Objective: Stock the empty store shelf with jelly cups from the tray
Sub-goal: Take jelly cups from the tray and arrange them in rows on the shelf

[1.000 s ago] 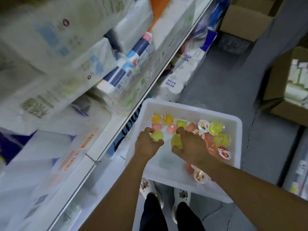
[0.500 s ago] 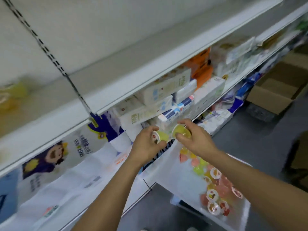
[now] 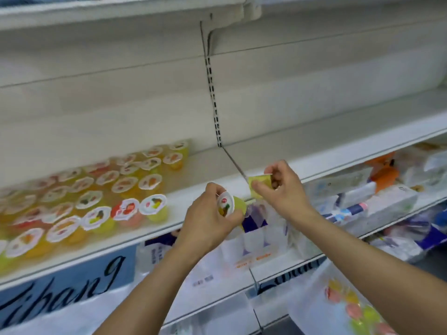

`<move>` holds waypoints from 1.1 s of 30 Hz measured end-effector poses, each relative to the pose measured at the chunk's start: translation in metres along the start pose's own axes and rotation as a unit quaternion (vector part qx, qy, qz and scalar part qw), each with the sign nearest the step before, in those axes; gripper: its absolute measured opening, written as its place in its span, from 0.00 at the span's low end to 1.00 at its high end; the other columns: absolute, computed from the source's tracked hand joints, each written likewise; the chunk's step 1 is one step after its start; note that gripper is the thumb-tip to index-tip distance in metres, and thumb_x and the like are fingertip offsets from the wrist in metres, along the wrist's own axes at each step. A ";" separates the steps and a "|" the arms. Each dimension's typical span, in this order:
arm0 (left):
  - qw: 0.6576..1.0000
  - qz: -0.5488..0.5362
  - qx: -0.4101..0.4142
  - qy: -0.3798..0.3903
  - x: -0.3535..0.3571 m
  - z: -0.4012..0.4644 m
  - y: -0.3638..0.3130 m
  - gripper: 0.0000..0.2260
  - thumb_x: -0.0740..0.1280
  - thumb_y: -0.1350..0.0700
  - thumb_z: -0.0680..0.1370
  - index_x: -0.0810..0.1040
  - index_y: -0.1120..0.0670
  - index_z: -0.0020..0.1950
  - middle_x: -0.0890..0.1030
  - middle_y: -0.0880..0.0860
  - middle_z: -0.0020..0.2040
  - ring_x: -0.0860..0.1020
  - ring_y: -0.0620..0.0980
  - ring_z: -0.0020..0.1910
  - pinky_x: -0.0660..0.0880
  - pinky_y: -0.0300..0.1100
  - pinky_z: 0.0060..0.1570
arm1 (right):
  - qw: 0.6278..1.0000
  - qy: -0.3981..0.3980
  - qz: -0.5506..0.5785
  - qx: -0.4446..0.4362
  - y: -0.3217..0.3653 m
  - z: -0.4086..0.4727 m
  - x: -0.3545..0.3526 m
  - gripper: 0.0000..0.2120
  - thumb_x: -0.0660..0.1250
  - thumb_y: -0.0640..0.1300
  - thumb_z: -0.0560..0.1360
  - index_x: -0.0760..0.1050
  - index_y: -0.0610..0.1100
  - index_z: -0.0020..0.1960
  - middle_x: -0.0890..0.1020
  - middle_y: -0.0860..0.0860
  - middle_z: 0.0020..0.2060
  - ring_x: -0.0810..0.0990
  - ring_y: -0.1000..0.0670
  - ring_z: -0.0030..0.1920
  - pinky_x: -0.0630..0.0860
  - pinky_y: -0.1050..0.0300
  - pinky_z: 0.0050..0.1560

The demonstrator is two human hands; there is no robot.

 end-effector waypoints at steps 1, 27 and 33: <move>1.000 0.005 -0.002 -0.013 -0.016 0.001 0.007 0.16 0.71 0.46 0.71 0.68 0.47 0.53 0.78 0.45 0.44 0.77 0.43 0.40 0.75 0.37 0.34 | 1.000 0.007 -0.002 -0.004 0.008 0.005 0.016 0.15 0.75 0.44 0.69 0.68 0.46 0.45 0.75 0.54 0.32 0.69 0.59 0.29 0.70 0.62 0.34; 0.992 0.046 -0.009 -0.117 -0.161 0.041 0.093 0.20 0.71 0.45 0.71 0.76 0.48 0.62 0.79 0.46 0.55 0.78 0.47 0.51 0.74 0.43 0.48 | 0.979 0.093 -0.173 -0.057 0.055 0.061 0.168 0.39 0.75 0.51 0.69 0.59 0.53 0.75 0.63 0.51 0.70 0.61 0.50 0.71 0.63 0.61 0.65; 0.993 0.022 0.012 -0.112 -0.143 0.054 0.076 0.25 0.70 0.43 0.70 0.72 0.49 0.64 0.77 0.48 0.56 0.76 0.48 0.52 0.73 0.45 0.48 | 0.958 0.197 -0.118 -0.173 0.103 0.029 0.177 0.31 0.74 0.49 0.66 0.70 0.56 0.68 0.76 0.60 0.58 0.74 0.59 0.57 0.70 0.65 0.57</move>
Point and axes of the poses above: each hand's wrist, its own z-axis towards the middle knuckle, its own x-axis out of the palm, y = z × x, the point moved 5 cm from there along z, towards the middle knuckle
